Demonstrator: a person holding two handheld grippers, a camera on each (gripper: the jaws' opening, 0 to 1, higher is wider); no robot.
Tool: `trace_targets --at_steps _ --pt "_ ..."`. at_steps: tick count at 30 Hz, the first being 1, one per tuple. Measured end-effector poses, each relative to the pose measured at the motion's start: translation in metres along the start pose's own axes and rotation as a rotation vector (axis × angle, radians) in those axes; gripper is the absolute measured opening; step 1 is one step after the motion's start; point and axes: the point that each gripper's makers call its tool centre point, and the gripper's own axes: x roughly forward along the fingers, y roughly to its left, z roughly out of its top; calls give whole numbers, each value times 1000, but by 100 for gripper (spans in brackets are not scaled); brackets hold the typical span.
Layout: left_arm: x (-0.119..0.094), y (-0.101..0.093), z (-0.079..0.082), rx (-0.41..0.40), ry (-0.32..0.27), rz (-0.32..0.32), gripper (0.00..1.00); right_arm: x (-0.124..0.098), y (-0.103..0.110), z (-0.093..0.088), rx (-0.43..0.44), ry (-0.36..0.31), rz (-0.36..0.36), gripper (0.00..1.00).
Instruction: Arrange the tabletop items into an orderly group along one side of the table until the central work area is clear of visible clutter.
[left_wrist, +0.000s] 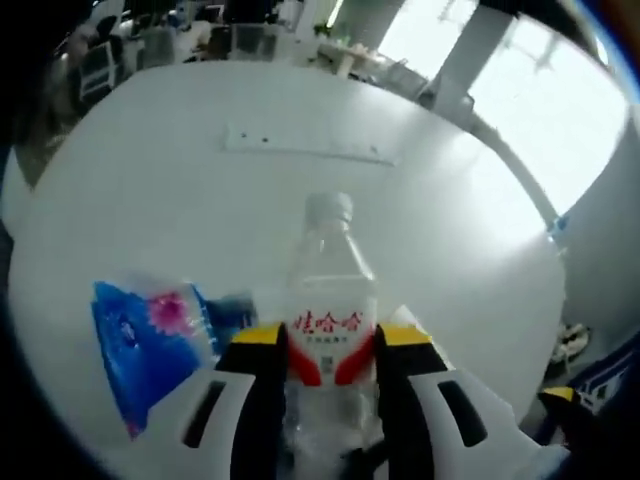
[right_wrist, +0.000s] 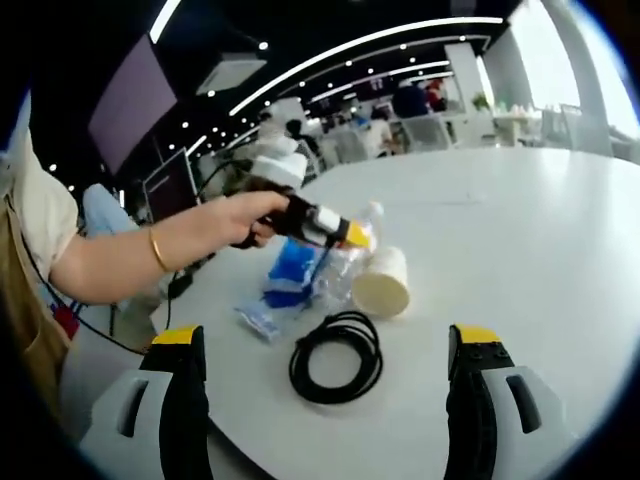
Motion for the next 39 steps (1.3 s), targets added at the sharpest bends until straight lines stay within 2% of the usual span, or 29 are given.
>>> trace_targets --at_steps 2,6,14,26,34,39 --pt "-3 0 6 4 -30 -7 31 0 1 -1 1 1 2 100" --pt "-8 0 11 19 -47 -12 31 -1 4 -3 -1 6 6 100" --pt "-19 -3 24 52 -129 -11 30 -3 6 -6 -10 14 9 100" --pt "-34 -8 42 84 -221 -24 30 -6 6 -7 -13 11 6 100" --pt "-56 -5 61 98 -343 -28 30 -9 6 -8 -20 12 0 100" --pt "-69 3 70 107 -373 -14 30 -10 7 -7 -21 7 1 100"
